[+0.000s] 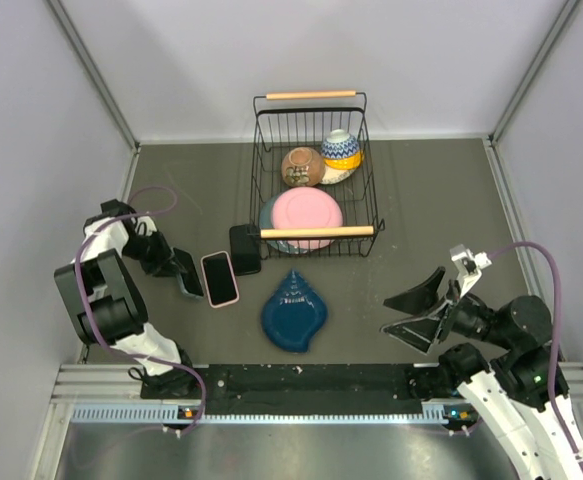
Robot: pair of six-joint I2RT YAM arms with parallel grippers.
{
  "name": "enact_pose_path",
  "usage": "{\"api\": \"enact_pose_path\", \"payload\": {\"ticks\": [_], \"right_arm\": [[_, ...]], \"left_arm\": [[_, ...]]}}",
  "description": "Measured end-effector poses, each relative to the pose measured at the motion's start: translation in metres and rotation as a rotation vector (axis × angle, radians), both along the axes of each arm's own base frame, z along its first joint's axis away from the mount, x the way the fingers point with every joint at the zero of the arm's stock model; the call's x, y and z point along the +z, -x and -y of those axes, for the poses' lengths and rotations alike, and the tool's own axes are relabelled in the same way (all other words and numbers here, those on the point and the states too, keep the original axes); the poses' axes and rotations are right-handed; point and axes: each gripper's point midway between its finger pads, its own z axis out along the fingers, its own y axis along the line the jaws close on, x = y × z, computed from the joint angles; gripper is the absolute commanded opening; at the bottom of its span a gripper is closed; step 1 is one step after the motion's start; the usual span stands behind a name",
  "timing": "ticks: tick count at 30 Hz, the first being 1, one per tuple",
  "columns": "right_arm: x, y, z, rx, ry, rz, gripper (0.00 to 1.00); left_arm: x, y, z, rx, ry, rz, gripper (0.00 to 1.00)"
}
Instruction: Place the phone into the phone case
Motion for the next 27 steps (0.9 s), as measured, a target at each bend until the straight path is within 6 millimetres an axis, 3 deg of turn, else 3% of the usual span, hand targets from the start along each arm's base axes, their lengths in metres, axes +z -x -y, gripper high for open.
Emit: {"api": "enact_pose_path", "payload": {"ticks": [13, 19, 24, 25, 27], "right_arm": [[-0.009, -0.006, 0.001, -0.027, 0.027, -0.024, 0.99], [-0.015, -0.012, 0.001, -0.046, 0.050, -0.046, 0.99], [-0.026, -0.021, 0.001, -0.079, 0.085, -0.087, 0.99], [-0.028, -0.023, 0.001, -0.085, 0.090, -0.092, 0.99], [-0.031, -0.025, 0.002, -0.095, 0.101, -0.101, 0.99]], "left_arm": [[-0.017, 0.007, -0.028, 0.056, -0.148, -0.086, 0.43], [-0.002, 0.002, -0.038, 0.107, -0.221, -0.034, 0.51], [0.027, -0.019, -0.026, 0.099, -0.195, 0.101, 0.33], [0.031, -0.024, -0.019, 0.082, -0.187, 0.128, 0.26], [0.036, -0.034, -0.001, 0.036, -0.171, 0.168, 0.04]]}}
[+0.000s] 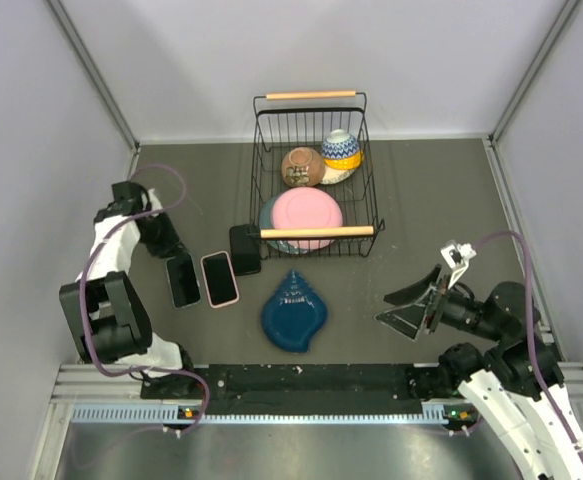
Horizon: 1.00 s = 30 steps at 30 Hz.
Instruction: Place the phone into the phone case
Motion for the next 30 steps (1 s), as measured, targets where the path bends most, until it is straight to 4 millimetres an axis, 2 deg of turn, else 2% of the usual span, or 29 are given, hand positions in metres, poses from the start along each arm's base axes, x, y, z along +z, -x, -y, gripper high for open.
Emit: {"api": "enact_pose_path", "payload": {"ticks": [1, 7, 9, 11, 15, 17, 25, 30], "right_arm": [[-0.002, -0.002, 0.000, -0.006, 0.006, -0.004, 0.99], [-0.011, -0.011, 0.001, -0.038, 0.039, -0.041, 0.99], [-0.014, -0.014, 0.001, -0.047, 0.047, -0.053, 0.99], [-0.016, -0.016, 0.001, -0.058, 0.053, -0.062, 0.99], [-0.018, -0.019, 0.003, -0.082, 0.058, -0.074, 0.99], [-0.018, -0.021, 0.004, -0.094, 0.057, -0.078, 0.99], [-0.019, -0.027, 0.006, -0.136, 0.056, -0.087, 0.99], [-0.019, -0.028, 0.007, -0.142, 0.058, -0.089, 0.99]], "left_arm": [[0.002, -0.006, 0.012, -0.031, 0.010, 0.019, 0.00], [0.007, -0.033, 0.094, -0.203, 0.059, 0.127, 0.00], [0.005, -0.041, 0.110, -0.210, 0.053, 0.143, 0.00], [-0.005, -0.051, 0.109, -0.167, 0.011, 0.140, 0.00], [-0.032, -0.069, 0.091, -0.042, -0.106, 0.090, 0.00], [-0.041, -0.075, 0.090, -0.009, -0.143, 0.082, 0.00], [-0.037, -0.088, 0.125, -0.032, -0.124, 0.136, 0.00], [-0.036, -0.087, 0.144, -0.068, -0.124, 0.149, 0.00]]}}
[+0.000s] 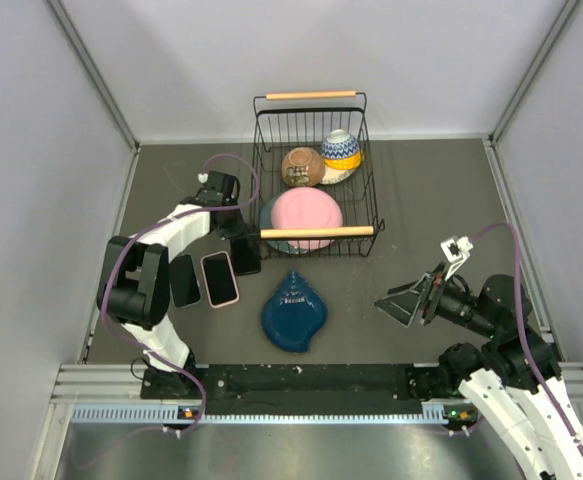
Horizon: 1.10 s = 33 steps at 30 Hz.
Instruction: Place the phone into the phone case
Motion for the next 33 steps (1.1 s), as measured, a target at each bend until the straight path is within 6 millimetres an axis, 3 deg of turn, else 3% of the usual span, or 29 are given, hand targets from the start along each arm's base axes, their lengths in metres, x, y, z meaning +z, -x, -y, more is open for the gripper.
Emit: {"api": "enact_pose_path", "payload": {"ticks": [6, 12, 17, 26, 33], "right_arm": [[0.001, 0.002, 0.001, 0.000, 0.003, -0.005, 0.99], [0.003, 0.002, 0.001, 0.001, 0.005, 0.002, 0.99], [0.001, 0.002, 0.002, -0.001, 0.010, 0.001, 0.99], [0.000, 0.003, 0.002, -0.003, 0.015, -0.007, 0.99], [-0.001, 0.003, 0.002, -0.003, 0.016, -0.009, 0.99]], "left_arm": [[-0.008, 0.007, 0.026, -0.060, -0.024, -0.014, 0.00], [-0.014, 0.010, 0.029, -0.063, -0.067, -0.048, 0.00], [-0.014, 0.015, 0.034, -0.076, -0.102, -0.061, 0.00], [-0.005, 0.026, 0.067, -0.149, -0.109, -0.068, 0.00], [0.000, 0.026, 0.054, -0.114, -0.191, -0.070, 0.00]]}}
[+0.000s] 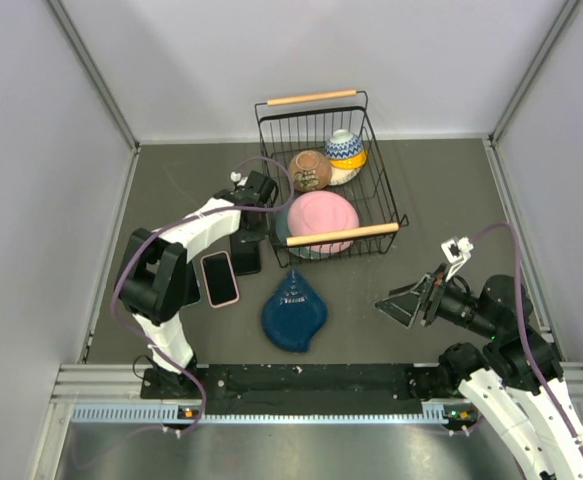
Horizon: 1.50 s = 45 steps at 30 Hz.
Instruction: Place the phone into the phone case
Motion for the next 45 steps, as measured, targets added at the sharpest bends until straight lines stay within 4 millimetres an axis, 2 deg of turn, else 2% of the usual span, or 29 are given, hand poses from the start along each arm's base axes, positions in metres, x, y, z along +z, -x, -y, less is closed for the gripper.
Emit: {"api": "enact_pose_path", "payload": {"ticks": [3, 5, 8, 11, 13, 14, 16, 21, 25, 30, 39, 42, 45], "right_arm": [[0.000, 0.000, 0.000, 0.000, 0.000, 0.000, 0.99], [0.000, 0.000, 0.000, 0.001, 0.000, 0.000, 0.99], [0.000, 0.000, 0.000, 0.000, 0.000, 0.000, 0.99], [0.000, 0.000, 0.000, 0.000, 0.002, 0.001, 0.99], [0.000, 0.000, 0.000, 0.001, 0.004, 0.005, 0.99], [0.000, 0.000, 0.000, 0.002, 0.004, 0.006, 0.99], [0.000, 0.000, 0.000, 0.003, 0.005, 0.007, 0.99], [0.001, 0.001, 0.001, 0.006, 0.008, 0.029, 0.99], [0.002, 0.002, 0.002, 0.006, 0.006, 0.040, 0.99], [0.002, 0.002, 0.002, 0.006, 0.011, 0.045, 0.99], [-0.001, -0.007, 0.012, -0.071, 0.064, 0.026, 0.99], [0.000, -0.014, 0.020, -0.136, 0.090, 0.007, 0.99], [-0.002, -0.022, 0.030, -0.216, 0.131, -0.033, 0.99]], "left_arm": [[0.005, -0.005, -0.014, 0.037, -0.033, 0.020, 0.00], [0.017, -0.010, -0.031, 0.083, -0.034, 0.053, 0.00], [0.041, -0.013, -0.070, 0.179, -0.021, 0.115, 0.00], [0.050, -0.005, -0.115, 0.285, -0.020, 0.148, 0.00], [0.045, 0.004, -0.142, 0.348, -0.041, 0.141, 0.00], [0.038, 0.011, -0.159, 0.386, -0.056, 0.123, 0.00], [0.025, 0.021, -0.182, 0.436, -0.076, 0.088, 0.00], [-0.008, 0.051, -0.224, 0.537, -0.104, -0.015, 0.00], [-0.024, 0.060, -0.233, 0.563, -0.113, -0.068, 0.00], [-0.034, 0.058, -0.235, 0.568, -0.117, -0.088, 0.00], [-0.032, 0.056, -0.233, 0.572, -0.083, -0.077, 0.00], [-0.021, 0.055, -0.223, 0.541, -0.024, -0.056, 0.00], [0.023, 0.042, -0.201, 0.453, 0.098, 0.098, 0.03]]}}
